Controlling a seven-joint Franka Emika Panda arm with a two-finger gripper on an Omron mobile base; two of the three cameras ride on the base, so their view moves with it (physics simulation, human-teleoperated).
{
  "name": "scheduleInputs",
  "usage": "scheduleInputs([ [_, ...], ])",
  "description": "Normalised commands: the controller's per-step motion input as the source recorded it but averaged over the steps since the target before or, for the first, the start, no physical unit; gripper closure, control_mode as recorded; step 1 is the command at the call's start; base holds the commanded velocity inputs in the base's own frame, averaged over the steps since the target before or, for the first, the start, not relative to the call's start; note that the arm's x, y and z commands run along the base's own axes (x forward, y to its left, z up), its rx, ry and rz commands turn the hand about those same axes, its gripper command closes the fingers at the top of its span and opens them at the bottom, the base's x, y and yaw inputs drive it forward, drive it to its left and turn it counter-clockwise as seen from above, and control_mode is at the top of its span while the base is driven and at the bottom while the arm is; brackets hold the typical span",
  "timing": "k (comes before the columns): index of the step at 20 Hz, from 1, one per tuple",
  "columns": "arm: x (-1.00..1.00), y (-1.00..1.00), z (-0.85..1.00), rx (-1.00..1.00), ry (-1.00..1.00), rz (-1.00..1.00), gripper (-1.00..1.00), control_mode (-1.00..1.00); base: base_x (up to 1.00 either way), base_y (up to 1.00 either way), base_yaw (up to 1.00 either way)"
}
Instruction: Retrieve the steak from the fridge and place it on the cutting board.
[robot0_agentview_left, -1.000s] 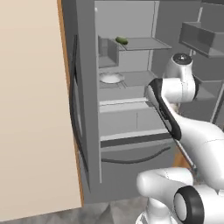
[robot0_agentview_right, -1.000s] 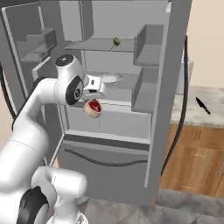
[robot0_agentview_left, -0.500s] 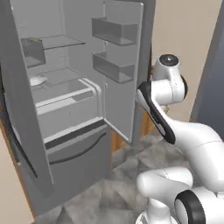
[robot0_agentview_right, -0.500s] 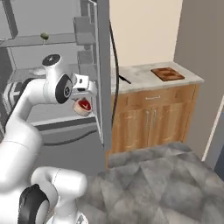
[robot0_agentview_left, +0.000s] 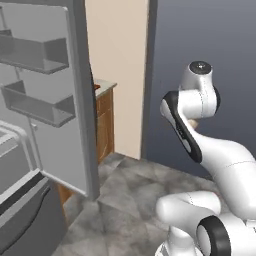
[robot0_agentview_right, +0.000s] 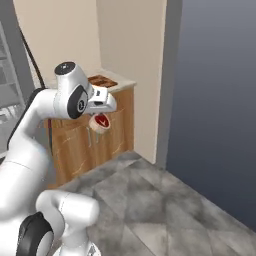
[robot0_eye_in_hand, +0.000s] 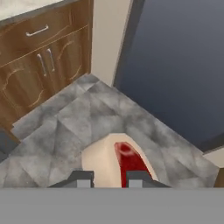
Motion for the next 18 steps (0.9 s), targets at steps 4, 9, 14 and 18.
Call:
scheduleInputs([
  [4,0.00,0.00,0.00,0.00,0.00,0.00,1.00,1.00,1.00,-0.15,-0.05],
  [9,0.00,0.00,0.00,0.00,0.00,0.00,1.00,1.00,1.00,0.00,0.14],
  [14,0.00,0.00,0.00,0.00,0.00,0.00,1.00,1.00,1.00,0.09,0.34],
  [18,0.00,0.00,0.00,0.00,0.00,0.00,1.00,1.00,1.00,-0.12,0.56],
])
